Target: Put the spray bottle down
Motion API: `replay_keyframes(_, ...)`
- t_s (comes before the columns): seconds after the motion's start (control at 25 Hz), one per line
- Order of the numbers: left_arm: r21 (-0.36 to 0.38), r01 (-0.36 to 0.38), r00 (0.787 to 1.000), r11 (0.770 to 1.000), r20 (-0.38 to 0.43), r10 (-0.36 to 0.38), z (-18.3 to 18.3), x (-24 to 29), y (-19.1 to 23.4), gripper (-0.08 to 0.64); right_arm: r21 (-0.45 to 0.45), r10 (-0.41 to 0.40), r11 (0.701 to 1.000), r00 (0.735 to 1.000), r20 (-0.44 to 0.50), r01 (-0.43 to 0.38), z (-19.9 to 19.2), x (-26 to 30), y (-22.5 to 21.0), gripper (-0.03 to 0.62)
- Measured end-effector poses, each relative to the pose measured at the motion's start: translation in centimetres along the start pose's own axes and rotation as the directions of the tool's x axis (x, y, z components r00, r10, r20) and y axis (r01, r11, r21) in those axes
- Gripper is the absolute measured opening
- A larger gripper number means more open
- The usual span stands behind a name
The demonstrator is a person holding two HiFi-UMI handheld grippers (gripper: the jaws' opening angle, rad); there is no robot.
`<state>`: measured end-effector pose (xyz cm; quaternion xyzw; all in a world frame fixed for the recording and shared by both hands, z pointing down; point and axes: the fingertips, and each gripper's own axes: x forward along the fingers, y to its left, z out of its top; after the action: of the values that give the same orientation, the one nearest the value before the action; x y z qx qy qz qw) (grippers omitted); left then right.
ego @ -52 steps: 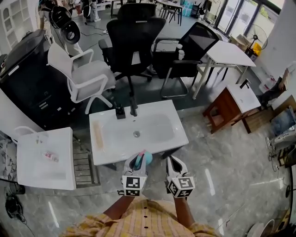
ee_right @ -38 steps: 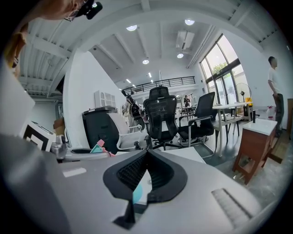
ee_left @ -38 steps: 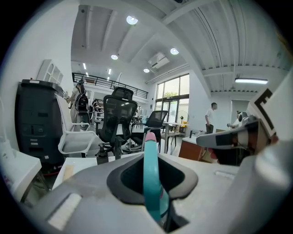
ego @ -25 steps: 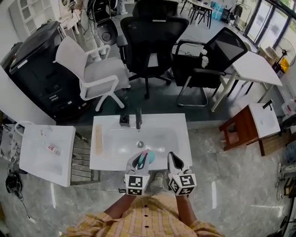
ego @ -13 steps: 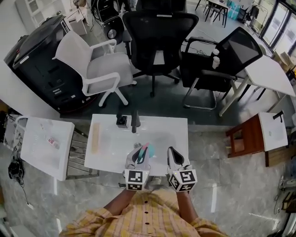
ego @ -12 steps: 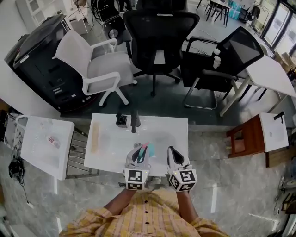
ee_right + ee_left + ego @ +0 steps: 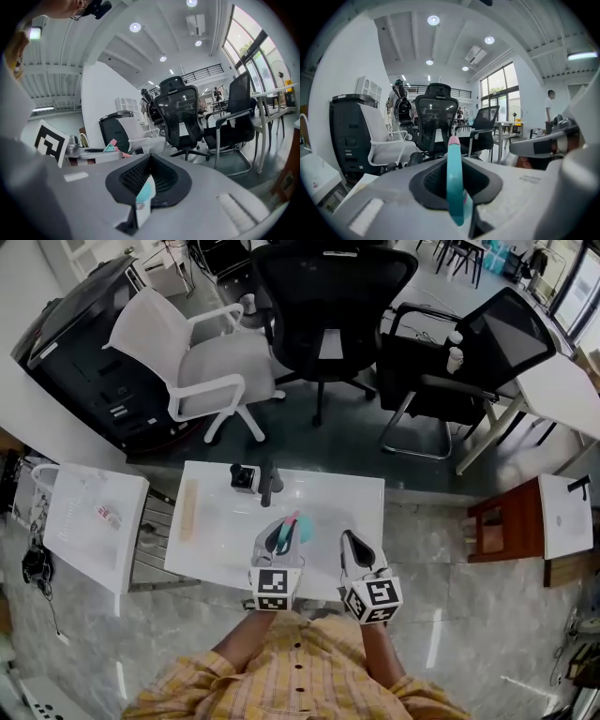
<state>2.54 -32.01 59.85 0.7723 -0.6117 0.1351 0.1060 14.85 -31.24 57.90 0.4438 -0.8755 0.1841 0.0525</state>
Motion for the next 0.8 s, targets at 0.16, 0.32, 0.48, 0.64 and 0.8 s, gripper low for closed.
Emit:
replay_keyframes(0.16, -0.001, -0.014, 1.000, 1.000, 0.003, 0.014, 0.2, 2.0, 0.4, 0.060, 0.006, 0.004, 1.000, 1.000, -0.011, -0.004, -0.4, 0.6, -1.0, -0.002)
replay_keyframes(0.32, -0.005, -0.025, 1.000, 1.000, -0.003, 0.025, 0.4, 3.7, 0.7, 0.060, 0.012, 0.006, 1.000, 1.000, -0.017, -0.006, -0.6, 0.9, -1.8, -0.002)
replay_keyframes(0.48, 0.008, -0.031, 0.999, 0.999, -0.013, 0.032, 0.4, 5.5, 0.8, 0.060, 0.022, 0.003, 1.000, 1.000, -0.021, -0.003, -0.6, 1.3, -2.7, -0.002)
replay_keyframes(0.64, 0.019, -0.036, 0.999, 0.999, -0.026, 0.037, 0.0, 7.4, 0.9, 0.060, 0.032, 0.001, 0.999, 1.000, -0.027, 0.000, -0.9, 1.7, -3.5, -0.002)
replay_keyframes(0.8, 0.016, -0.047, 0.998, 0.999, -0.041, 0.047, -0.5, 9.1, 1.1, 0.060, 0.040, -0.003, 0.999, 0.999, -0.034, 0.005, -1.2, 1.8, -4.3, -0.002)
